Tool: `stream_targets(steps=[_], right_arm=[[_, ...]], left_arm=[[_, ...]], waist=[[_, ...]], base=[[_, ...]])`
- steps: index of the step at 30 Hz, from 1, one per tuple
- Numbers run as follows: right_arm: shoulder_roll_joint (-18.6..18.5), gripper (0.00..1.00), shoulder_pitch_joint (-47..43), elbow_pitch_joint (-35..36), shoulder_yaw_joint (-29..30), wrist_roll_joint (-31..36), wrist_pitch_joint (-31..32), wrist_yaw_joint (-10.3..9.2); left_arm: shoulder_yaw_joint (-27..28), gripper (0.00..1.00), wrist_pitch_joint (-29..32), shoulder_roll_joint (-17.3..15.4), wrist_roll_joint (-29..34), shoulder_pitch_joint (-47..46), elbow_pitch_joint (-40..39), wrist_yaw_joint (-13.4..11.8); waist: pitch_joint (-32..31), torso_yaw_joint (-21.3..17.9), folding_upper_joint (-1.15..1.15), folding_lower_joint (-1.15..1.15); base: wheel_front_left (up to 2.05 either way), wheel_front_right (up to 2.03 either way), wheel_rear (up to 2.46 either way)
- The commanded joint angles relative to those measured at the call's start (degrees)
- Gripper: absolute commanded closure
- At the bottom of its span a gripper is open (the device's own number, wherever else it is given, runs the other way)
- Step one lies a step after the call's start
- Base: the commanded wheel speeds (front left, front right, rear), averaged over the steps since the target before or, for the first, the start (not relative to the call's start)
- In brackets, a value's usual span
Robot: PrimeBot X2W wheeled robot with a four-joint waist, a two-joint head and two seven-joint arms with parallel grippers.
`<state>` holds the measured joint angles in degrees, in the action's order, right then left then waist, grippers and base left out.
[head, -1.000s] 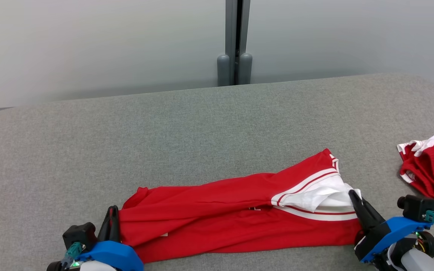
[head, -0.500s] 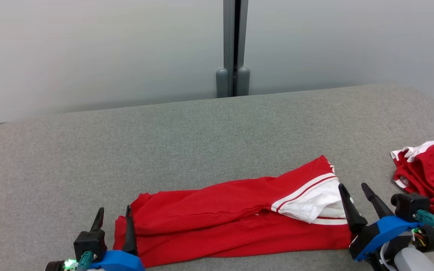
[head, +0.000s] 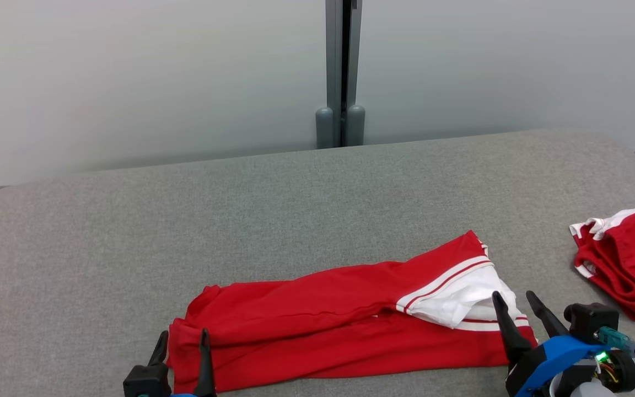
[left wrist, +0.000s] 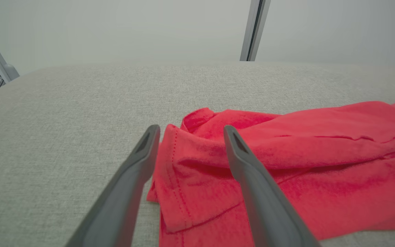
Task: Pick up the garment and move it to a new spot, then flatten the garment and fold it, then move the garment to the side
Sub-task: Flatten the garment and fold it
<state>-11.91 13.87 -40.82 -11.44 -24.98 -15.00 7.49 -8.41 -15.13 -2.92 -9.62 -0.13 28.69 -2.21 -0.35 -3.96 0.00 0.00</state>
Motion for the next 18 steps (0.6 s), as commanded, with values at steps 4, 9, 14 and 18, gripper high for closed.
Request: stream_targets(steps=[4,9,14,18], right_arm=[[-0.2,0.0,2.8,-2.5,-0.4,-0.3,-0.2,0.0],[-0.7,0.0,7.5,-7.5,-0.6,-1.5,0.0,0.0],[-0.2,0.0,11.2,-13.4,-2.3,-4.6,2.4,0.0],[1.5,0.11,10.1,-14.9,-6.9,-8.1,4.8,0.1]], left_arm=[[-1.1,0.0,0.0,0.0,-0.6,-1.4,0.1,-0.2],[-3.5,0.0,0.0,0.0,-1.8,-3.6,0.3,-0.5],[-5.4,0.0,0.0,0.0,-3.2,-5.9,0.8,-1.4],[-5.6,0.0,0.0,0.0,-3.7,-6.6,1.1,-1.9]], waist=[[1.8,0.7,0.0,0.0],[6.1,2.3,0.0,0.0],[9.3,3.8,0.0,0.0],[10.4,4.1,0.0,0.0]], base=[[0.0,0.0,0.0],[0.0,0.0,0.0],[0.0,0.0,0.0],[0.0,0.0,0.0]])
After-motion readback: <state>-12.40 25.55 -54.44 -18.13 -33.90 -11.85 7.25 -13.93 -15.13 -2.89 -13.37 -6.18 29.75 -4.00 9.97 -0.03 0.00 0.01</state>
